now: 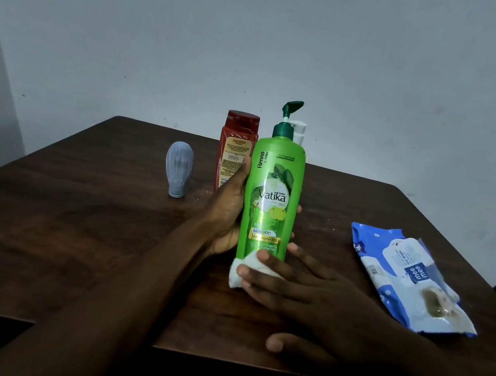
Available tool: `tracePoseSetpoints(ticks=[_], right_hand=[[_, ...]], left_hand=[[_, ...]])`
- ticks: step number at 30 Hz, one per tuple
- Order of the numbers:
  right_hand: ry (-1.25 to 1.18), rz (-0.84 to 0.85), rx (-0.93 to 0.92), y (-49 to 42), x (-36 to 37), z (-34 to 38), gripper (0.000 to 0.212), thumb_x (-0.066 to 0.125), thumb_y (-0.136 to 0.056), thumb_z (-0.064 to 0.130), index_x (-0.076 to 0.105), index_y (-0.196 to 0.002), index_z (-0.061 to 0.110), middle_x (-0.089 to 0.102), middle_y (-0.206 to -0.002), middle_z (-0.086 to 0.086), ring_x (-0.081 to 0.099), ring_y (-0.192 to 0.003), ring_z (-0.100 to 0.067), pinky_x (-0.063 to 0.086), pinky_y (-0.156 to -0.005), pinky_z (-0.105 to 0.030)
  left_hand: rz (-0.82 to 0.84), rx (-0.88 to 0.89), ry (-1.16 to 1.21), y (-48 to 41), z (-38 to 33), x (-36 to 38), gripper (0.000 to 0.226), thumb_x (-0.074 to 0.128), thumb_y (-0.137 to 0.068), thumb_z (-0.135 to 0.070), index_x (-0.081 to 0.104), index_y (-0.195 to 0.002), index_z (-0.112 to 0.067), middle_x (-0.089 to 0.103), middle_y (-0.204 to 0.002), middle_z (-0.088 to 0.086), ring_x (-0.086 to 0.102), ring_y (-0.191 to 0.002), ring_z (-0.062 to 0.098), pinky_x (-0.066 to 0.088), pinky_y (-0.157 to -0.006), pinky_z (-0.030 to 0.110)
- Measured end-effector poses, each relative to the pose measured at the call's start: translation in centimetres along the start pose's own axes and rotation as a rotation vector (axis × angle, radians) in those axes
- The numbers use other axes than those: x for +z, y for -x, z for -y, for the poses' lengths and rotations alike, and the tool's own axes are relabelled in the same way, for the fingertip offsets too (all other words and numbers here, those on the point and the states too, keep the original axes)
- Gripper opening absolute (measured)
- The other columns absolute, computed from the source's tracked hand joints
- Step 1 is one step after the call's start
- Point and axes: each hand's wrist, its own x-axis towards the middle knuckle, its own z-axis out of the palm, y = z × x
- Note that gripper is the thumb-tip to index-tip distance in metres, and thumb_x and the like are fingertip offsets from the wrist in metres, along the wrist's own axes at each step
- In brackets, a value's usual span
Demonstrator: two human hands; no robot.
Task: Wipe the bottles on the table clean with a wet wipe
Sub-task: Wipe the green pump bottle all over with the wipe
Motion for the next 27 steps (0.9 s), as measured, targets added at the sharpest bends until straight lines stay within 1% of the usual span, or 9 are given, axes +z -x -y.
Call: tracePoseSetpoints(ticks=[5,8,12,15,17,19,22,25,27], right_hand=[[0.169,-0.026,0.014,-2.0,0.5,1.0,0.067,0.027,-0.104,0.060,0.029,-0.156,0.018,0.022,-0.165,0.004,0.004,-0.155,-0.016,0.000,-0.124,-0.048],[0.201,-0.086,0.046,-1.7,0.9,0.9,0.063,0.027,-0.104,0.058,0.036,-0.154,0.021,0.026,-0.164,0.007,0.010,-0.155,-0.016,0.003,-0.123,-0.052],[0.198,-0.240,0.161,0.2,1.7,0.7,0.052,0.036,-0.103,0.054,0.048,-0.147,0.028,0.035,-0.159,0.014,0.024,-0.152,-0.018,0.019,-0.118,-0.058],[0.153,-0.370,0.325,1.1,2.1,0.7,0.048,0.042,-0.100,0.051,0.053,-0.142,0.031,0.041,-0.155,0.015,0.043,-0.138,-0.019,0.029,-0.109,-0.048],[0.059,-0.440,0.399,0.9,2.1,0.8,0.049,0.045,-0.098,0.049,0.051,-0.142,0.028,0.043,-0.153,0.012,0.047,-0.130,-0.018,0.032,-0.104,-0.040],[-0.108,-0.526,0.408,0.3,1.7,1.3,0.050,0.052,-0.096,0.042,0.056,-0.140,0.018,0.048,-0.151,0.003,0.050,-0.130,-0.015,0.035,-0.109,-0.030],[-0.341,-0.611,0.517,-0.5,0.3,3.0,0.051,0.054,-0.096,0.038,0.056,-0.140,0.013,0.048,-0.151,0.003,0.043,-0.138,-0.004,0.024,-0.114,-0.013],[-0.489,-0.696,0.603,-1.3,-0.9,3.7,0.049,0.050,-0.098,0.040,0.055,-0.142,0.019,0.047,-0.151,0.013,0.039,-0.139,0.003,0.026,-0.113,-0.012],[-0.536,-0.760,0.624,-1.9,-1.7,2.9,0.042,0.050,-0.101,0.035,0.059,-0.138,0.018,0.052,-0.146,0.013,0.044,-0.136,0.002,0.032,-0.112,-0.015]], left_hand=[[0.002,0.007,-0.003,0.4,-0.1,0.3,0.082,0.030,-0.095,-0.073,0.062,-0.129,-0.005,0.068,-0.109,0.022,0.068,-0.093,0.031,0.053,-0.089,0.053],[-0.030,0.017,0.008,0.6,-0.2,0.3,0.080,0.030,-0.097,-0.070,0.063,-0.127,-0.005,0.069,-0.108,0.022,0.069,-0.093,0.030,0.055,-0.087,0.046],[-0.060,0.043,0.035,0.5,-0.3,0.4,0.083,0.029,-0.098,-0.070,0.056,-0.136,-0.001,0.068,-0.108,0.022,0.071,-0.089,0.031,0.060,-0.080,0.042],[-0.107,0.071,0.032,0.4,-0.4,0.6,0.076,0.030,-0.099,-0.068,0.065,-0.123,-0.005,0.072,-0.101,0.021,0.072,-0.085,0.031,0.060,-0.076,0.044],[-0.111,0.094,0.038,0.5,-0.5,0.8,0.074,0.030,-0.098,-0.068,0.068,-0.119,-0.007,0.073,-0.101,0.020,0.072,-0.086,0.031,0.060,-0.078,0.045],[-0.110,0.115,0.061,0.5,-0.6,1.1,0.075,0.029,-0.098,-0.069,0.069,-0.117,-0.008,0.074,-0.100,0.019,0.072,-0.086,0.031,0.060,-0.077,0.046],[-0.089,0.139,0.148,0.5,-1.1,1.7,0.080,0.028,-0.097,-0.072,0.077,-0.103,-0.009,0.075,-0.096,0.016,0.073,-0.083,0.028,0.062,-0.074,0.043],[-0.032,0.114,0.176,1.1,-1.3,2.8,0.083,0.030,-0.095,-0.074,0.076,-0.104,-0.005,0.074,-0.096,0.014,0.072,-0.082,0.026,0.061,-0.073,0.039],[-0.027,0.067,0.169,1.4,-1.0,3.6,0.076,0.034,-0.096,-0.069,0.068,-0.110,-0.003,0.071,-0.092,0.016,0.071,-0.076,0.025,0.061,-0.070,0.037]])
